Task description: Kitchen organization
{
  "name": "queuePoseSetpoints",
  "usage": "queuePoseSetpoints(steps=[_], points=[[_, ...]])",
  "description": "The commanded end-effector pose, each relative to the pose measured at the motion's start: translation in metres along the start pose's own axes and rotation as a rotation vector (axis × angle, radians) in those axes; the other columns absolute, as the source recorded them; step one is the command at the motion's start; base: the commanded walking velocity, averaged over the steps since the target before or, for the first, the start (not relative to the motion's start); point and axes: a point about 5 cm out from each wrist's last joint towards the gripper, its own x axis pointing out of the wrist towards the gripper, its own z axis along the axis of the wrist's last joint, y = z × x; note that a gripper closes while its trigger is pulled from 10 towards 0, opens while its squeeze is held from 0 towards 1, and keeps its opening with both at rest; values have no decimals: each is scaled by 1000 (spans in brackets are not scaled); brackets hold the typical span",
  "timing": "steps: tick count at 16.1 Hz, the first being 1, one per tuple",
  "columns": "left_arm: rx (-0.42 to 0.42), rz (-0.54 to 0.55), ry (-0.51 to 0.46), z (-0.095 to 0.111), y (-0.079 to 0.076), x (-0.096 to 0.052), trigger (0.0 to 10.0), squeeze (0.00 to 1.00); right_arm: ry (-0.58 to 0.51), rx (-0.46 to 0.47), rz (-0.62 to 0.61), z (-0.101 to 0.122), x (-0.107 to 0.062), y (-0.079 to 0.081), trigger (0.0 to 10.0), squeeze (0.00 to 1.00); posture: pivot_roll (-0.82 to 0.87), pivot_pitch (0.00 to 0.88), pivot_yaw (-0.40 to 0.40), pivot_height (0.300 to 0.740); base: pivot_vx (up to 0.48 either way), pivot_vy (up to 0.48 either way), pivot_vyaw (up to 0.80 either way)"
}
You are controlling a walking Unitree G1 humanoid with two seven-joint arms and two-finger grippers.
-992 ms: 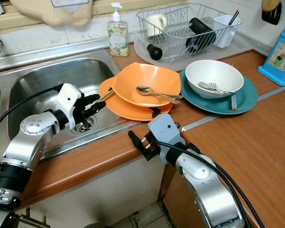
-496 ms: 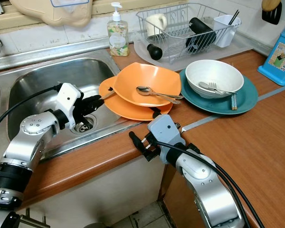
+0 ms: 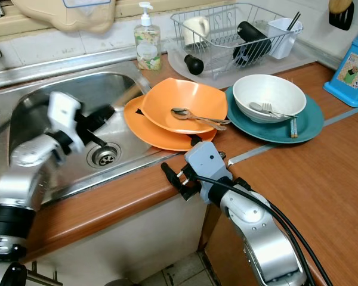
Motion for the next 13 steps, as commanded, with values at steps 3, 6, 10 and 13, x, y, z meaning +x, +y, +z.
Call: queuePoseSetpoints(steps=[3,6,10,13], points=[[69,142,74,0,18,-24,0,0,-19,-11,12,4,0,1,10000,0,-44,0,73,740,0,0,0],[127,201,207,-13,19,-51,0,0,-15,-6,-15,3,-6,0,10000,0,-55,0,87,740,0,0,0],[186,208,311,-24,17,-56,3490,0,-7,1,-6,2,-9,3,10000,0,-54,0,80,740,0,0,0],[144,261,320,-25,19,-50,10000,1000,-54,13,-59,8,-8,-3,10000,945,-64,0,77,740,0,0,0]])
